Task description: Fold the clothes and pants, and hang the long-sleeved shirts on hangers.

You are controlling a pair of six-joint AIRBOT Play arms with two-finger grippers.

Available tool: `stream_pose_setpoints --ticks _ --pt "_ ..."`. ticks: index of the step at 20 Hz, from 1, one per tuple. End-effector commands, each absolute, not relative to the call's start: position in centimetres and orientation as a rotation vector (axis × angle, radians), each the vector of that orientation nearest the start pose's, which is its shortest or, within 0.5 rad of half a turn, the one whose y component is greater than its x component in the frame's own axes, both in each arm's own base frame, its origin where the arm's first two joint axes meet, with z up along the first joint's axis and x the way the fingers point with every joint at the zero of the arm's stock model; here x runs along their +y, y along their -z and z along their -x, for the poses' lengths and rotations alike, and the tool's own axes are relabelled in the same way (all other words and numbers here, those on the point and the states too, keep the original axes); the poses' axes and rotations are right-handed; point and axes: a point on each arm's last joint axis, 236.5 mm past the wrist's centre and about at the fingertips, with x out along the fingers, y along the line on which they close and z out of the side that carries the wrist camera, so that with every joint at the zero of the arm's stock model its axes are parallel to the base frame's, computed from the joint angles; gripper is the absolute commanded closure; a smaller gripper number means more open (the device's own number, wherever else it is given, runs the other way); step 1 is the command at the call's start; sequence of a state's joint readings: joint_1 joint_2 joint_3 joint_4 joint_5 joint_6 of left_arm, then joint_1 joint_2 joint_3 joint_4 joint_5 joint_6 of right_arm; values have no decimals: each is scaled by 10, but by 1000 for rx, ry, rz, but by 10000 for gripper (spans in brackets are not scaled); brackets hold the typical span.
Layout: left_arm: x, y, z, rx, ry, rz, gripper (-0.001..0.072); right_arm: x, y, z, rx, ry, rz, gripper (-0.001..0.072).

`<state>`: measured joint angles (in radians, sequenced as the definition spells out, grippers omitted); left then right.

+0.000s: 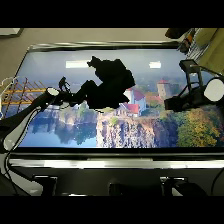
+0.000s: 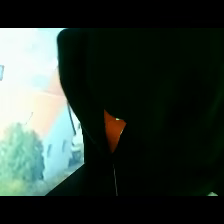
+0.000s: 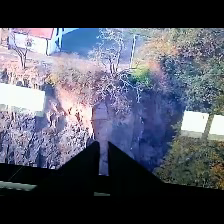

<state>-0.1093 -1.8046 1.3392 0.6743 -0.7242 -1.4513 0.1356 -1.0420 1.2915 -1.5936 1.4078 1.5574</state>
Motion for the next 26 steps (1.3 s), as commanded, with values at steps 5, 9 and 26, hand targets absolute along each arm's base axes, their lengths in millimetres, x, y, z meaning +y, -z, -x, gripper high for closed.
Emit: stream_pose_setpoints --ticks 5,9,26 --pt "-129 26 -417 1349 148 577 680 47 -112 -306 1283 -124 57 380" --pt "-103 27 -282 1470 13 561 679 109 -95 -268 1365 -351 -147 287" --pt "-71 7 -197 1248 -137 667 679 238 40 -350 1318 -464 -654 42"
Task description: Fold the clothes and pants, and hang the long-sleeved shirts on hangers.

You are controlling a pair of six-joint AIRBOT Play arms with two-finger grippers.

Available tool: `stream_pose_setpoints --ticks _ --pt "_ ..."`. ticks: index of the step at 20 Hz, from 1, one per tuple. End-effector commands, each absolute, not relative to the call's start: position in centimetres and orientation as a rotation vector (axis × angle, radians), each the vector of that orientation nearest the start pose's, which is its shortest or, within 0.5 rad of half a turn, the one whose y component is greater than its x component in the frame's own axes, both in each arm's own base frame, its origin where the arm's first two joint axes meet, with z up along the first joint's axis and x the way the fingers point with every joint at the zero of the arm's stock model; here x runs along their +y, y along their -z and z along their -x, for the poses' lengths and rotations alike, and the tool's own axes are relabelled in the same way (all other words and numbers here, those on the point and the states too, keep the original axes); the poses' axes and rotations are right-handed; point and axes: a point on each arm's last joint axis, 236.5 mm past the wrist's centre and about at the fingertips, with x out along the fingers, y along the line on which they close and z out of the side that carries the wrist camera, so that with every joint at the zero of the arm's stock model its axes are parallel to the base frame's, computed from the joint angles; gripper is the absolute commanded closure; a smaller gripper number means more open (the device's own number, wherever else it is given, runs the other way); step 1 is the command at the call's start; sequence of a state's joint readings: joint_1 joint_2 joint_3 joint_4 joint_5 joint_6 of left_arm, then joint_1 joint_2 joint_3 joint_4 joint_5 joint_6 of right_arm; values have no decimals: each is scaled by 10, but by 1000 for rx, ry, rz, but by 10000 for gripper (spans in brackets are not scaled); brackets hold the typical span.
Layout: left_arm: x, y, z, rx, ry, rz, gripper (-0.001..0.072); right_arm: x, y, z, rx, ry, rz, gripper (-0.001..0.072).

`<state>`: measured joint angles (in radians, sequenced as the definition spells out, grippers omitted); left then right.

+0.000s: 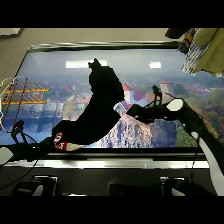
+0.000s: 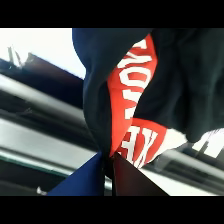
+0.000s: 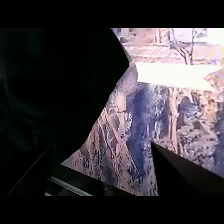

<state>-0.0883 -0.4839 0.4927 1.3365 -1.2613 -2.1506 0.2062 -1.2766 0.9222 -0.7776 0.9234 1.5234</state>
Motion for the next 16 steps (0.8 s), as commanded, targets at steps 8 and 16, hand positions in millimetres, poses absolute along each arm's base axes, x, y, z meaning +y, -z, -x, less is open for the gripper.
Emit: stream_pose_setpoints --ticks 8,16 --pt "-71 2 -209 1192 -126 679 679 291 66 -350 1318 -460 -742 71" --pt "-70 -5 -224 1123 -113 693 679 301 72 -354 1289 -469 -726 660"
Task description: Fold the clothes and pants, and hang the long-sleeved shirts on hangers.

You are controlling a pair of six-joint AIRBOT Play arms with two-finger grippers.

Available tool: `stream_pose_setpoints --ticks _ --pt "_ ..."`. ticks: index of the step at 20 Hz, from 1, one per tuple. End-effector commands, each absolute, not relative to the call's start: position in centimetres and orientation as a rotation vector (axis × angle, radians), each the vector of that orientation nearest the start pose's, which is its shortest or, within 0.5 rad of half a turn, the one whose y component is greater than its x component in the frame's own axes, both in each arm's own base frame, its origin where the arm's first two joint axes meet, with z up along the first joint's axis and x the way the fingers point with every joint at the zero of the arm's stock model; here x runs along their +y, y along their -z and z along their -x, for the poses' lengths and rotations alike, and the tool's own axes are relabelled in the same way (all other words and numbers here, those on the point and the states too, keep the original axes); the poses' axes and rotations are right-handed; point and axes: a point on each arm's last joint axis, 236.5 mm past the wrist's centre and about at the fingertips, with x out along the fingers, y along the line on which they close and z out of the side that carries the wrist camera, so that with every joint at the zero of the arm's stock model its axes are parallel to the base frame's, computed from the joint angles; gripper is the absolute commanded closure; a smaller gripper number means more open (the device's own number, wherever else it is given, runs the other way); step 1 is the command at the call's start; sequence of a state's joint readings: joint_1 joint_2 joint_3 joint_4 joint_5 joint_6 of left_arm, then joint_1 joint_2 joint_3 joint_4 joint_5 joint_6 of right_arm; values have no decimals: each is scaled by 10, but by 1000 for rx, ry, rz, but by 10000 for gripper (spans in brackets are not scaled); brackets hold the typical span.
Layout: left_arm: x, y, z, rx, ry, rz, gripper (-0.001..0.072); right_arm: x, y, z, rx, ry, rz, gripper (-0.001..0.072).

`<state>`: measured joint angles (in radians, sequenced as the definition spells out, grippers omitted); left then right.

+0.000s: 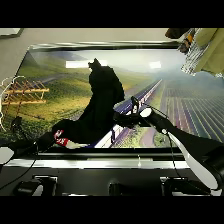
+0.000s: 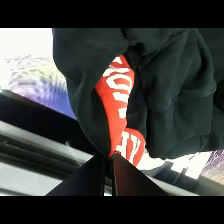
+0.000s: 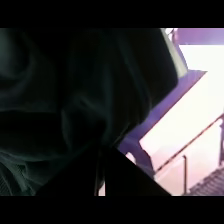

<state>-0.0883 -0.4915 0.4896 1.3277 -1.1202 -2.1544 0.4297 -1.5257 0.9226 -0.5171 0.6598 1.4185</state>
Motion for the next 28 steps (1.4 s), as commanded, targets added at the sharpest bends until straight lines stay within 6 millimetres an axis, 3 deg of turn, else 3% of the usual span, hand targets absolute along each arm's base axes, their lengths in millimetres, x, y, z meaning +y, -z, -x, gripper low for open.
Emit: stream_pose_setpoints --ticks 1,3,5,7,9,11,14,17,20,23,25,28 --pt "-70 -8 -228 1101 -108 698 679 298 66 -357 1268 -474 -711 661" --pt "-70 -28 -247 1006 -84 713 679 283 35 -369 1193 -482 -685 661" --pt "-68 -76 -284 803 -32 742 680 261 -22 -392 1052 -486 -635 662" --pt "-62 -155 -320 515 40 777 680 239 -100 -413 878 -507 -567 662" --pt "-54 -243 -337 229 113 803 680 219 -187 -418 707 -529 -480 662" --pt "-47 -322 -332 8 176 815 680 206 -279 -402 541 -550 -407 662" --pt "-43 -405 -306 -168 244 815 679 190 -398 -343 318 -613 -335 661" --pt "-42 -462 -268 -290 308 813 678 170 -472 -272 140 -649 -299 661" --pt "-45 -489 -225 -368 375 815 679 153 -510 -206 28 -677 -316 661" --pt "-49 -485 -200 -336 392 804 678 141 -530 -169 -45 -689 -356 661" --pt "-55 -462 -206 -229 372 787 679 140 -533 -172 -60 -682 -361 661" --pt "-64 -427 -231 -90 327 684 679 139 -522 -226 -25 -604 -366 661"
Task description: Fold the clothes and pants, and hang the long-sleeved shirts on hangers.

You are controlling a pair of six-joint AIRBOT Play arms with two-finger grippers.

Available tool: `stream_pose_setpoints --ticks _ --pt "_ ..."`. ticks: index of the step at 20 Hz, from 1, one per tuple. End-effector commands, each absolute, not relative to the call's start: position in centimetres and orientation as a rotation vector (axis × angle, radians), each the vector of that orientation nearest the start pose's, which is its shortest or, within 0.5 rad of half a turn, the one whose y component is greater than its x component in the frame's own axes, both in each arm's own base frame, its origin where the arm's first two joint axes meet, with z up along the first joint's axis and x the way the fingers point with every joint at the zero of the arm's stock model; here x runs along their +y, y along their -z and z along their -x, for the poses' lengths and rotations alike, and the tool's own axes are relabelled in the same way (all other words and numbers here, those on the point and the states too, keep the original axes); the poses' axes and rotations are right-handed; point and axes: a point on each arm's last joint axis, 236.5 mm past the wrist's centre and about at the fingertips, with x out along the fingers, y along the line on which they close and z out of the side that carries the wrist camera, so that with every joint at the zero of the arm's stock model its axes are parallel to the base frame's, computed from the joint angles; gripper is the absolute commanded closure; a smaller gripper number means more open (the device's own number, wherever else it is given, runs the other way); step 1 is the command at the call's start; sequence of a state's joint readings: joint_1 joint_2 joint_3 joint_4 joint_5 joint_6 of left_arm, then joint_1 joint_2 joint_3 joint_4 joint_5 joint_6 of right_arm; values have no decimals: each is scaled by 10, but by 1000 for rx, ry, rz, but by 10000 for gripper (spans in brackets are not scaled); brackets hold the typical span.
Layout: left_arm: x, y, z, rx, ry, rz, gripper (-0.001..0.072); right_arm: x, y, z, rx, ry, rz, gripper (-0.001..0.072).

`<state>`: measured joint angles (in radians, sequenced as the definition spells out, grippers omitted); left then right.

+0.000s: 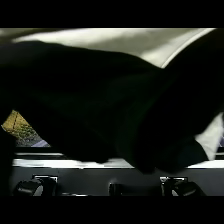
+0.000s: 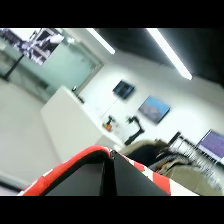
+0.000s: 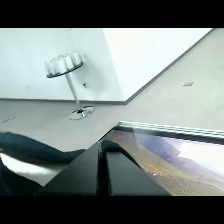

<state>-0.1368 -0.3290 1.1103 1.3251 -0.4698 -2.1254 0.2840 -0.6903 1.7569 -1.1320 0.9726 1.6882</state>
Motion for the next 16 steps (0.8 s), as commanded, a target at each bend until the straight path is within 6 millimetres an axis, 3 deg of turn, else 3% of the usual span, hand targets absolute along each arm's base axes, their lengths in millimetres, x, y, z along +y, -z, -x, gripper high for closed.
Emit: stream_pose_setpoints --ticks 1,3,6,10,13,16 --pt "-67 -416 -243 -49 314 657 679 143 -515 -250 -5 -584 -367 661" --pt "-71 -394 -275 22 288 606 679 155 -493 -312 47 -552 -382 660" --pt "-78 -349 -332 143 248 507 679 177 -440 -408 133 -508 -420 660" --pt "-83 -284 -419 242 192 470 679 205 -342 -513 264 -462 -504 660" --pt "-84 -206 -471 382 137 468 679 223 -238 -563 452 -421 -528 659" --pt "-86 -117 -496 573 87 463 679 235 -129 -573 699 -389 -490 656"
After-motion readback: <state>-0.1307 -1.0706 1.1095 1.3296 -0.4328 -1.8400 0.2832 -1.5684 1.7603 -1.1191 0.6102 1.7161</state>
